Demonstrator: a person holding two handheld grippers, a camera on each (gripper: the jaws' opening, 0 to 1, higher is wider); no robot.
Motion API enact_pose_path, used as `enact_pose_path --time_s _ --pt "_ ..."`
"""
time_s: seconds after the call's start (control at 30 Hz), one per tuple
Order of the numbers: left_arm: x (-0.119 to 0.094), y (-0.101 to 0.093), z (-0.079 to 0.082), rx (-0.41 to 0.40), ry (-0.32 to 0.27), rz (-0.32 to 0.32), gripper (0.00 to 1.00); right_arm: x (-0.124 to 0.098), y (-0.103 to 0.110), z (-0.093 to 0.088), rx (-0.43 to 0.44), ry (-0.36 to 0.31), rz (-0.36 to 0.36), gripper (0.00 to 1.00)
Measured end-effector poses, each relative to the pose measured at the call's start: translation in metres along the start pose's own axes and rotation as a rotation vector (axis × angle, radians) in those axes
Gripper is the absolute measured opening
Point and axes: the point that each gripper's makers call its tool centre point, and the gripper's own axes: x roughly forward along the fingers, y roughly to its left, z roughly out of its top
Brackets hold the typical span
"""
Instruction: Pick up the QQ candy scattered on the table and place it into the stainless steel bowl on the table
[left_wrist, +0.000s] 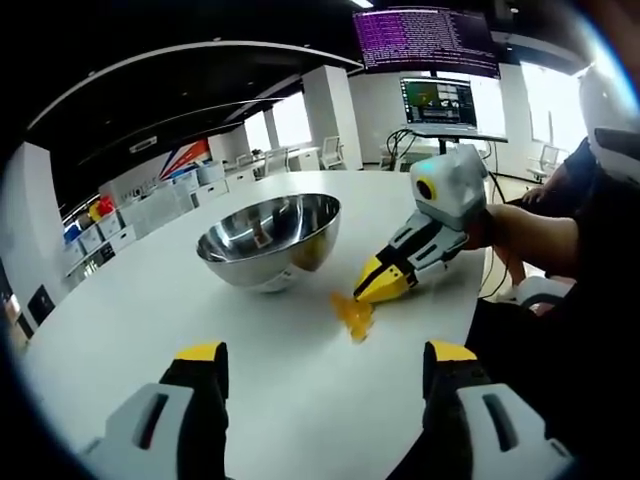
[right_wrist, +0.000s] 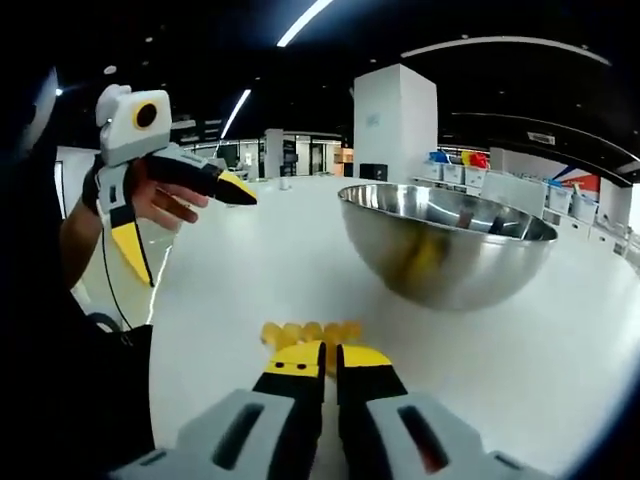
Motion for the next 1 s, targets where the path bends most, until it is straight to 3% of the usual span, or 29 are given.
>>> enact_pose_path --time_s 0.57,1.0 --pt "-0.001 0.003 -0.001 0.003 0.002 0.002 0.79 -0.012 -0.005 0.021 -0.015 -0.030 -0.041 0.03" --pt "-0.002 0.002 0.000 0.002 0.000 0.004 0.79 -0.029 0.004 0.054 -0.015 -0.111 -0.023 0.03"
